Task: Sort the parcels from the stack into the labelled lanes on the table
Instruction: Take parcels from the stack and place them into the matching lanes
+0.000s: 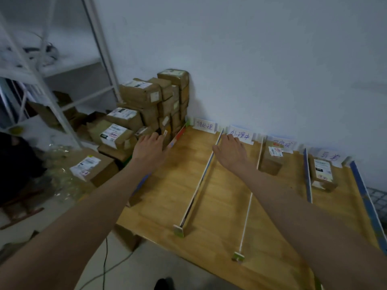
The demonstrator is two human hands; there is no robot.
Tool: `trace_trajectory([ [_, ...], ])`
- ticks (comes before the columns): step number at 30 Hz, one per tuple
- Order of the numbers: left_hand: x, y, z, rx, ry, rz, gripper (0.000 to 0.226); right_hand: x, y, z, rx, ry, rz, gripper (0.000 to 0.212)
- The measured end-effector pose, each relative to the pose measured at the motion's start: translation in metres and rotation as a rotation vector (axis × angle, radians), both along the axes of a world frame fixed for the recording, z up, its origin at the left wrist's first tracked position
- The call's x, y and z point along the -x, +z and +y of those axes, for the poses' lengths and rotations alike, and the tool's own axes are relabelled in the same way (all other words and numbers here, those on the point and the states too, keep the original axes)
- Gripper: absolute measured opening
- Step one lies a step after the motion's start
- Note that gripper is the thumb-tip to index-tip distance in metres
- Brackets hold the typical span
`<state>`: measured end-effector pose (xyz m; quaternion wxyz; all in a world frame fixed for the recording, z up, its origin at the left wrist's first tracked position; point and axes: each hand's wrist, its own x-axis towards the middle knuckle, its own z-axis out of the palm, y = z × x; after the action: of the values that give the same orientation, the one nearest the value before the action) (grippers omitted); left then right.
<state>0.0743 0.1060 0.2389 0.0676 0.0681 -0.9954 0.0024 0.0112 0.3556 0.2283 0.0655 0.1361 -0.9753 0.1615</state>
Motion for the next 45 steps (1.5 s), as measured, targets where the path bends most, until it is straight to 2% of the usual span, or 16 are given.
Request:
trace_trajectory([
  [4, -0.004, 0.008, -0.056, -0.045, 0.030, 0.055, 0.045, 0.008, 0.002, -0.055, 0.011, 0.024, -0.011, 0.052],
  [14, 0.034, -0.013, -0.229, -0.017, 0.045, 0.040, 0.054, 0.035, -0.022, -0.215, 0.112, -0.005, -0.139, 0.046],
  [18, 0.060, -0.020, -0.299, -0.045, 0.039, 0.015, 0.049, 0.044, -0.037, -0.281, 0.185, -0.048, -0.232, 0.054],
  [22, 0.085, -0.025, -0.345, -0.138, 0.052, -0.004, 0.058, 0.052, -0.047, -0.333, 0.335, -0.109, -0.348, 0.064],
  [26, 0.103, -0.038, -0.368, -0.268, 0.050, -0.125, 0.072, 0.055, -0.051, -0.367, 0.404, -0.191, -0.461, 0.069],
  [30, 0.112, -0.050, -0.367, -0.432, 0.047, -0.183, 0.062, 0.052, -0.059, -0.389, 0.643, -0.240, -0.562, 0.058],
  [36, 0.108, -0.060, -0.358, -0.586, 0.053, -0.107, 0.061, 0.046, -0.054, -0.394, 0.790, -0.238, -0.592, 0.048],
  [41, 0.097, -0.051, -0.359, -0.773, 0.021, 0.015, 0.064, 0.031, -0.041, -0.378, 0.871, -0.202, -0.584, 0.051],
  [45, 0.081, -0.036, -0.349, -0.783, -0.053, 0.068, 0.053, 0.020, -0.027, -0.352, 0.924, -0.157, -0.629, 0.046],
])
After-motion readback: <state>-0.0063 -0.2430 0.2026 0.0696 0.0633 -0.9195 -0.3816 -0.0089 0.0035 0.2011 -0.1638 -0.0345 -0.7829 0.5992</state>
